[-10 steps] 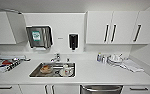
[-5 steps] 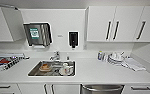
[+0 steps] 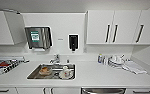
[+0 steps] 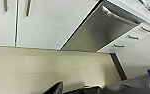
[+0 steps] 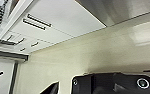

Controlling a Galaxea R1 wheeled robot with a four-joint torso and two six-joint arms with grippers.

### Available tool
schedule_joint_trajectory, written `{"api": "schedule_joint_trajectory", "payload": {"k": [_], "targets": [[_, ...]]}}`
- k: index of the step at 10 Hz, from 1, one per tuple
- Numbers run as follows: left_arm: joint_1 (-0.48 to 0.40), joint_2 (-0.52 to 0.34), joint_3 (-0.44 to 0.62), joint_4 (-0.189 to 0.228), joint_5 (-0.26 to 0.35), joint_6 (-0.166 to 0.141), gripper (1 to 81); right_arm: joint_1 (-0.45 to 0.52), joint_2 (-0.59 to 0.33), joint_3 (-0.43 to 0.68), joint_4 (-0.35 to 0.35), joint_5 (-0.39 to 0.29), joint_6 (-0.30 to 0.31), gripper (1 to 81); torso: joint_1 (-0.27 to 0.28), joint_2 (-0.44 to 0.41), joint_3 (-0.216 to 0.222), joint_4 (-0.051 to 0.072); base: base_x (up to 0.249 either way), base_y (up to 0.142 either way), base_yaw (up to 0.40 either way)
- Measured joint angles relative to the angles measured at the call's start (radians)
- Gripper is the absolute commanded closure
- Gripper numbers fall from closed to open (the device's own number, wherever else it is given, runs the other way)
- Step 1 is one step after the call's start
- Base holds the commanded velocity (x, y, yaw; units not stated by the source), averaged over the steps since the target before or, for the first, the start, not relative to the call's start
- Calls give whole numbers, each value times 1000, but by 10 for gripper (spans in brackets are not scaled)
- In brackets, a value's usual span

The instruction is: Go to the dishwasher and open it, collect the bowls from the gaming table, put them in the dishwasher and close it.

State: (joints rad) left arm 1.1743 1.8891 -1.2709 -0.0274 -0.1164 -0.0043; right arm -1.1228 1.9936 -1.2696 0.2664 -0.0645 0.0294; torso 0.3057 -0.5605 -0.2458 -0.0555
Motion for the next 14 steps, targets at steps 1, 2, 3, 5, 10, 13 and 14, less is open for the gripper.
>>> {"api": "schedule_joint_trajectory", "payload": {"k": [1,2,3,5,10,13,14], "targets": [[-35,-7,21,1,40,0,10,24,-2,0,0,-23,21,10,17,-28,-26,0,0,0,0],[-74,-13,42,1,79,-1,10,52,-1,0,-1,-49,39,10,38,-61,-58,0,0,0,0],[-113,-15,59,1,110,-1,10,77,-1,0,0,-60,53,10,61,-96,-90,0,0,0,0],[-163,-30,94,3,172,-1,10,127,-1,0,-1,-89,94,10,95,-147,-131,0,0,0,0],[-258,-112,177,5,241,-4,10,220,-9,0,-1,-101,222,10,202,-317,-145,0,0,0,0],[-276,-132,195,6,260,-4,10,242,-10,-8,-1,-105,269,10,259,-412,-170,0,0,0,0],[-276,-123,191,6,262,-4,10,246,-9,-11,-1,-111,299,10,278,-442,-198,0,0,0,0]]}}
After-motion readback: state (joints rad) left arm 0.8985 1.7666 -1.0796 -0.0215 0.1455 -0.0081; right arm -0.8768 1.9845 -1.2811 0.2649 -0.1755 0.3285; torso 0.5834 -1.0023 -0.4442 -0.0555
